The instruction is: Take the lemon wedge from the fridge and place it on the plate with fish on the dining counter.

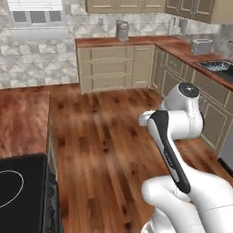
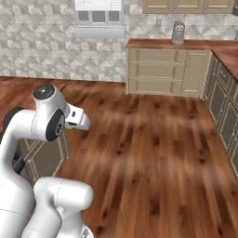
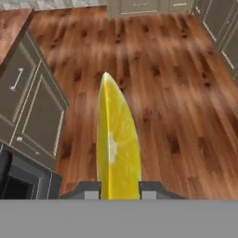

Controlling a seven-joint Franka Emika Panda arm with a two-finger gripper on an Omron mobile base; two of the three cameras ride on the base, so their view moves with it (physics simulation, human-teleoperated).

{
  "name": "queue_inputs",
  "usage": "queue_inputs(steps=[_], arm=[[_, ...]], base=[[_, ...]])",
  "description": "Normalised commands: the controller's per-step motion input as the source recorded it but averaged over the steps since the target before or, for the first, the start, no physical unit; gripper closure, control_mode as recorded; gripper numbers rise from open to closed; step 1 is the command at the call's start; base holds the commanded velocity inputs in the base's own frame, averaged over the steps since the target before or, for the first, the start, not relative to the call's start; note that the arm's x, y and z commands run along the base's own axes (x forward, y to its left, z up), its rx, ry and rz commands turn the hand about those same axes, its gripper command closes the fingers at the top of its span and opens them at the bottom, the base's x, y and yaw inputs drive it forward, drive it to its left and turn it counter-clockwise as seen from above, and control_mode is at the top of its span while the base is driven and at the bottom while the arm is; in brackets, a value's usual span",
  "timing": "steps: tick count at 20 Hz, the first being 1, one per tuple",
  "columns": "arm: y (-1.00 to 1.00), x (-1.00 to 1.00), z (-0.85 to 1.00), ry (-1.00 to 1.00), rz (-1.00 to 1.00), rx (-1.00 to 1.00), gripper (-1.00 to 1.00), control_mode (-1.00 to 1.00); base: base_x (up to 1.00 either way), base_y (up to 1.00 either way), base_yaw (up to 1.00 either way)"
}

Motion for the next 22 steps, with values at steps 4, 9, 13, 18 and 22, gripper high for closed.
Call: queue_inputs(steps=[4, 9, 13, 18, 22], arm=[[0.0, 0.0, 0.0, 0.0, 0.0, 0.0, 1.0, 1.0], [0.0, 0.0, 0.0, 0.0, 0.0, 0.0, 1.0, 1.0], [0.0, 0.0, 0.0, 0.0, 0.0, 0.0, 1.0, 1.0], [0.0, 0.0, 0.0, 0.0, 0.0, 0.0, 1.0, 1.0], [0.0, 0.0, 0.0, 0.0, 0.0, 0.0, 1.0, 1.0]], base=[[0.91, -0.02, 0.58], [0.64, -0.06, 0.51], [-0.01, 0.0, 0.96], [-0.11, 0.0, 0.95], [-0.02, 0.01, 0.94]])
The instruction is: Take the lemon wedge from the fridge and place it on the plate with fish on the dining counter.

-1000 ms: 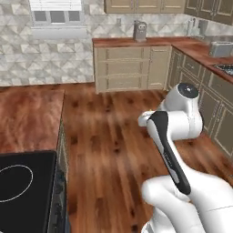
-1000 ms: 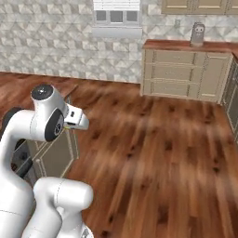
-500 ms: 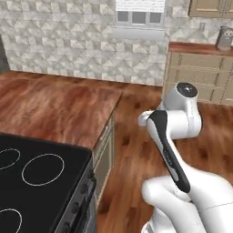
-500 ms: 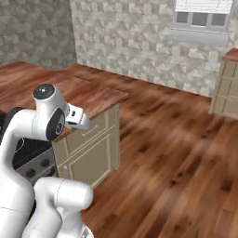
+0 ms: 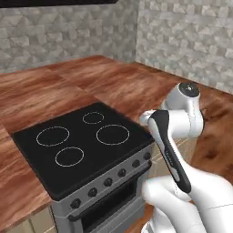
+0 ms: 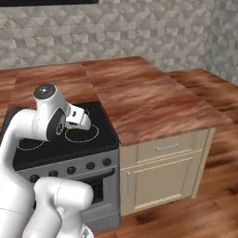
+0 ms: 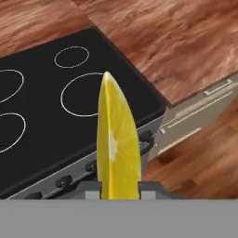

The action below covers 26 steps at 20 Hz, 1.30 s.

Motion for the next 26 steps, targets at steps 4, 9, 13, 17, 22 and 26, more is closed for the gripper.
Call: queue_inputs(steps=[4, 9, 13, 17, 22, 26], arm=[[0.0, 0.0, 0.0, 0.0, 0.0, 0.0, 1.0, 1.0], [0.0, 0.0, 0.0, 0.0, 0.0, 0.0, 1.0, 1.0], [0.0, 0.0, 0.0, 0.0, 0.0, 0.0, 1.0, 1.0], [0.0, 0.0, 0.0, 0.0, 0.0, 0.0, 1.0, 1.0], [0.0, 0.0, 0.0, 0.0, 0.0, 0.0, 1.0, 1.0], [0.0, 0.0, 0.0, 0.0, 0.0, 0.0, 1.0, 1.0]], base=[[-0.11, 0.32, 0.9], [-0.24, 0.7, 0.77], [-0.21, 1.0, 0.29], [0.0, 1.0, 0.08], [0.0, 1.0, 0.02], [0.0, 1.0, 0.0]])
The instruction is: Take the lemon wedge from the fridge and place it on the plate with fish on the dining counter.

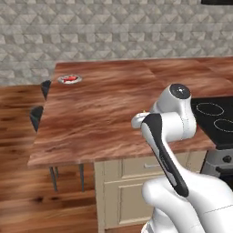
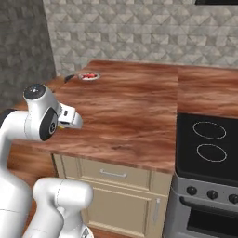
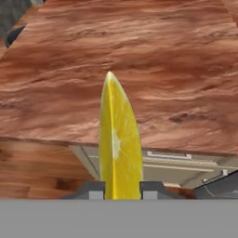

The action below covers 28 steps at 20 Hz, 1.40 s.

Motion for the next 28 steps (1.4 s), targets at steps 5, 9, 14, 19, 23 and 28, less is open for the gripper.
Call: queue_inputs(steps=[5, 9, 14, 19, 23, 28], arm=[[0.0, 0.0, 0.0, 0.0, 0.0, 0.0, 1.0, 1.0], [0.0, 0.0, 0.0, 0.0, 0.0, 0.0, 1.0, 1.0], [0.0, 0.0, 0.0, 0.0, 0.0, 0.0, 1.0, 1.0], [0.0, 0.0, 0.0, 0.0, 0.0, 0.0, 1.0, 1.0], [0.0, 0.0, 0.0, 0.0, 0.0, 0.0, 1.0, 1.0], [0.0, 0.0, 0.0, 0.0, 0.0, 0.0, 1.0, 1.0]], base=[[0.0, 1.0, 0.0], [0.04, 1.0, 0.0], [0.04, 1.0, 0.0], [0.23, 1.0, -0.01], [0.69, 1.0, -0.25], [1.0, 1.0, -0.55]])
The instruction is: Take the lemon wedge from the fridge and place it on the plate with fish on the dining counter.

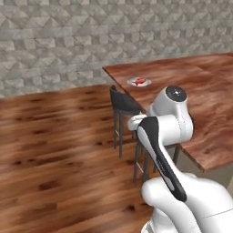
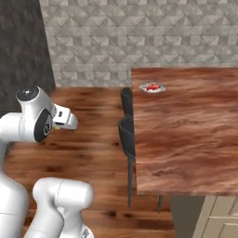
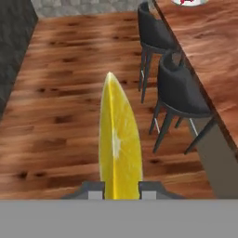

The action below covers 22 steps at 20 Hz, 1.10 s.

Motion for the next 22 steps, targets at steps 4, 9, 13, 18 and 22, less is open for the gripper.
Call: queue_inputs(steps=[4, 9, 13, 18, 22], arm=[[0.0, 0.0, 0.0, 0.0, 0.0, 0.0, 1.0, 1.0], [0.0, 0.0, 0.0, 0.0, 0.0, 0.0, 1.0, 1.0], [0.0, 0.0, 0.0, 0.0, 0.0, 0.0, 1.0, 1.0], [0.0, 0.0, 0.0, 0.0, 0.0, 0.0, 1.0, 1.0], [0.0, 0.0, 0.0, 0.0, 0.0, 0.0, 1.0, 1.0]], base=[[1.0, 1.0, -0.59], [1.0, 1.0, -0.58], [1.0, 1.0, -0.56], [0.76, 1.0, -0.61], [0.55, 1.0, -0.59]])
